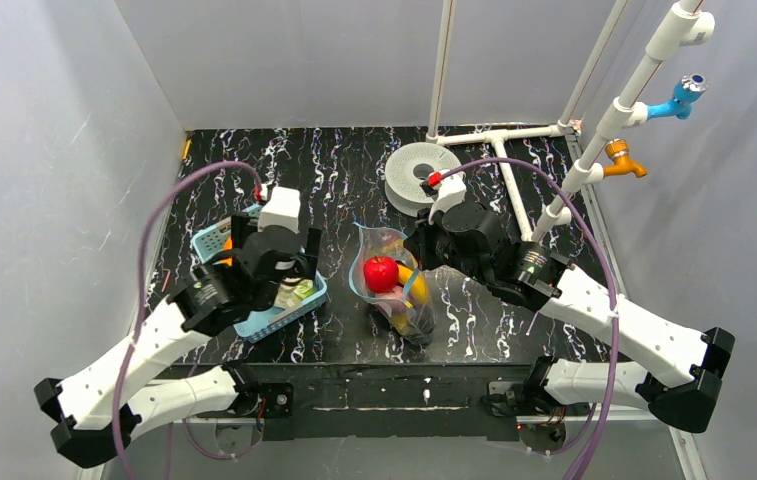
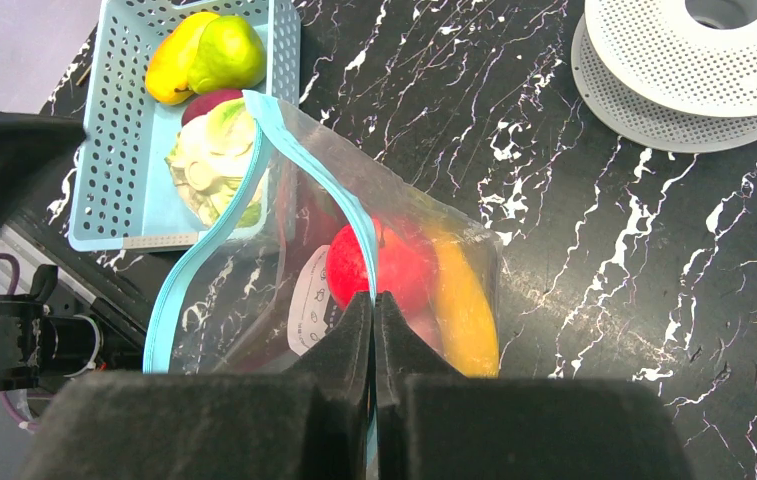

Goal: Place the food in the zip-top bag and seal the zipper
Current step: Pick up the fake fruit from the bin.

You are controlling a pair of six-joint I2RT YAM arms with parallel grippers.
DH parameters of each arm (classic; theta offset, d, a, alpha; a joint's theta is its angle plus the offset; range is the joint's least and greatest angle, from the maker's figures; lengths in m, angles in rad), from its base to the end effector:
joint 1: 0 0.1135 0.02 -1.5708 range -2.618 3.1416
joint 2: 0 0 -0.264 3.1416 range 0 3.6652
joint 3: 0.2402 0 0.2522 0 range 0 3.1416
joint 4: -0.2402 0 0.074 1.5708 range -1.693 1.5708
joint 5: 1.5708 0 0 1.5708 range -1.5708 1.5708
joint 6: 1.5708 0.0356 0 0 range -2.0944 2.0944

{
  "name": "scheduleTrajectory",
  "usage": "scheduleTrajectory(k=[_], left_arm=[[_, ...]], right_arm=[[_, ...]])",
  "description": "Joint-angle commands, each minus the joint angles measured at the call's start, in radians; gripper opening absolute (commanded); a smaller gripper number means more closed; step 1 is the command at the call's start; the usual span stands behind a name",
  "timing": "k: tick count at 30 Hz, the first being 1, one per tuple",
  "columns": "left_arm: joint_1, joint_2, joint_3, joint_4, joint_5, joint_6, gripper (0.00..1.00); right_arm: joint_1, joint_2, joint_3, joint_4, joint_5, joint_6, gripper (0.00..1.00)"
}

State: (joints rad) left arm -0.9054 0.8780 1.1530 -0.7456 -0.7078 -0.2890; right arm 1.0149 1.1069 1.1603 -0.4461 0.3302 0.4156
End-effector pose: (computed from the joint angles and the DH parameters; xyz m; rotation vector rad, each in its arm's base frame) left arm 0.1176 -0.1123 0.3951 0.1641 1.9162 -0.0738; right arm 0.1379 0.2001 0.3814 -0.3740 1.9574 0.6188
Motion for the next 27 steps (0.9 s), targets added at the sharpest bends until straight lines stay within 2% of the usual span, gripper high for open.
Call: scheduleTrajectory(k=[1, 5, 9, 12, 21, 27], left_arm=[[0.021, 0.024, -0.096, -0.036, -0.26, -0.002, 0.98], [0.123, 0.064, -0.145, -0.03, -0.209, -0.051, 0.98], [0.429, 0.101, -0.153, -0.033, 0.117, -0.142, 0.98], [0.566, 0.129, -0.154, 0.002, 0.259, -0.166, 0.98], [0.767, 0.3, -0.073, 0.059, 0.437, -0.237, 0.98], [0.827, 0.404, -0.049, 0.12, 0.444, -0.23, 0.98]], right_arm=[[0.005, 0.0, 0.022, 0.042, -0.009, 0.004, 0.01], [0.005, 0.005, 0.031, 0.037, -0.013, 0.005, 0.01], [0.005, 0.007, 0.035, 0.034, -0.017, 0.008, 0.01], [0.005, 0.007, 0.035, 0.032, -0.019, 0.01, 0.01], [0.005, 0.006, 0.03, 0.033, -0.011, 0.01, 0.01], [0.005, -0.001, 0.024, 0.032, -0.006, 0.01, 0.01]])
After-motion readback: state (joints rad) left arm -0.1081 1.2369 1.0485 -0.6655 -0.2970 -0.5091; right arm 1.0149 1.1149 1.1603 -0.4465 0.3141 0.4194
